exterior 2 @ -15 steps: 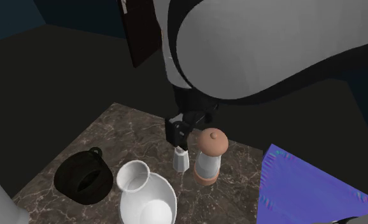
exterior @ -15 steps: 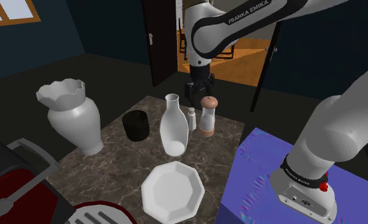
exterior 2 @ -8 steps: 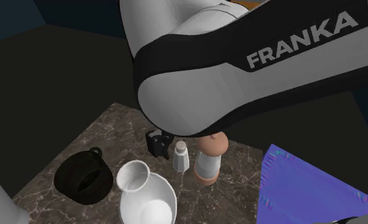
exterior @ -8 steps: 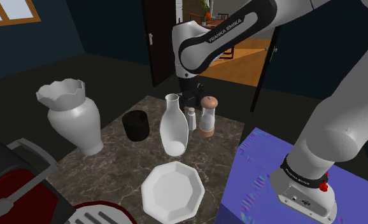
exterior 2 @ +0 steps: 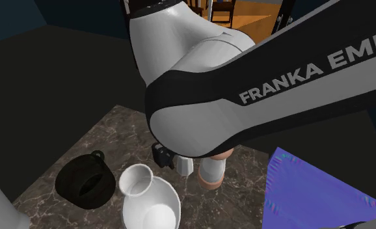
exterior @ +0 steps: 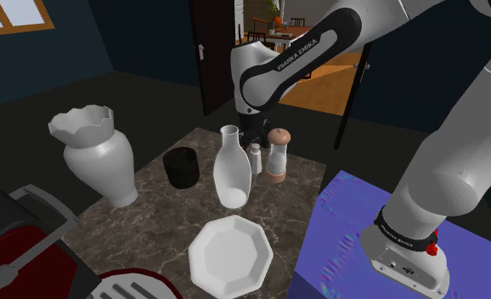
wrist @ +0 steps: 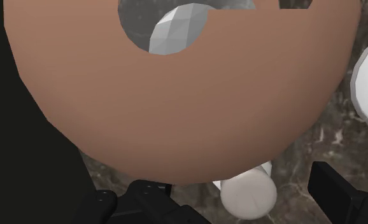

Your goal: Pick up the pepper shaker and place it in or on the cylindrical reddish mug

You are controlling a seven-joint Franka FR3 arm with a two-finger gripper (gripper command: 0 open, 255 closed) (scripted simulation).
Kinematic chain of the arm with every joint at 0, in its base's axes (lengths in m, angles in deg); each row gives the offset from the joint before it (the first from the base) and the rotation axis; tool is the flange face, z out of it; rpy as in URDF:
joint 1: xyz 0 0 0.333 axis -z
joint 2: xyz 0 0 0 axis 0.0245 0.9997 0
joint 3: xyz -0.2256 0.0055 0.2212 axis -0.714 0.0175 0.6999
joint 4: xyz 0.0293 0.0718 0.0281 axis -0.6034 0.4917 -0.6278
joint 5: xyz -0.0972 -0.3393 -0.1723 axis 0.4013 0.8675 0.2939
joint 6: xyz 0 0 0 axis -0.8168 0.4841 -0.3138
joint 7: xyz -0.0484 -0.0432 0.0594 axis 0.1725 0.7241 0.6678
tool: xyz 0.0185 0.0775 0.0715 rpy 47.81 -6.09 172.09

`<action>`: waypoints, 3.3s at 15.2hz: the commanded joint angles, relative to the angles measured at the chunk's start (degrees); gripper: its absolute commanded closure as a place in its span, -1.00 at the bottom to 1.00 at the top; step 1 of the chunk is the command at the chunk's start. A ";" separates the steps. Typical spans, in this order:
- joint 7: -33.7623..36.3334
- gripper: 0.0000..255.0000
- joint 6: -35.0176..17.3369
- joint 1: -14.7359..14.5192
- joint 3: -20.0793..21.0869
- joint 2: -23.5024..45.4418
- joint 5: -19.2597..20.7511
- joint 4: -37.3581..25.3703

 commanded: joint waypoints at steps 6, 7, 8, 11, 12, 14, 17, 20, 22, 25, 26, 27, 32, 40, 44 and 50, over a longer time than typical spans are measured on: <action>0.01 1.00 -0.05 0.00 0.01 0.01 0.00 0.02; 0.01 1.00 -0.05 0.00 0.01 0.01 0.00 0.02; 0.02 1.00 -0.05 -0.01 0.01 0.02 0.00 0.02; 0.01 1.00 -0.03 -0.01 0.01 0.00 0.00 0.02; 0.01 1.00 -0.03 -0.01 0.01 0.00 0.00 0.02; 0.02 1.00 -0.05 -0.01 0.01 0.02 0.00 0.03; -0.26 1.00 2.36 -0.02 -0.07 -1.40 -0.32 -1.00; -0.50 1.00 4.76 -0.03 -0.15 -2.69 -0.59 -2.14; -0.65 1.00 6.36 -0.04 -0.21 -3.49 -0.75 -2.95; -0.84 1.00 8.75 -0.05 -0.31 -4.58 -0.94 -4.27; -0.89 1.00 9.55 -0.05 -0.34 -4.92 -1.00 -4.74; -0.95 1.00 10.34 -0.05 -0.37 -5.24 -1.05 -5.21; -1.18 1.00 14.29 -0.04 -0.54 -6.66 -1.25 -7.77; -1.43 1.00 20.53 0.01 -0.79 -8.23 -1.42 -12.46; -1.51 1.00 23.63 0.04 -0.90 -8.71 -1.45 -15.08; 1.76 1.00 26.50 -0.89 1.03 -3.27 -0.94 -23.32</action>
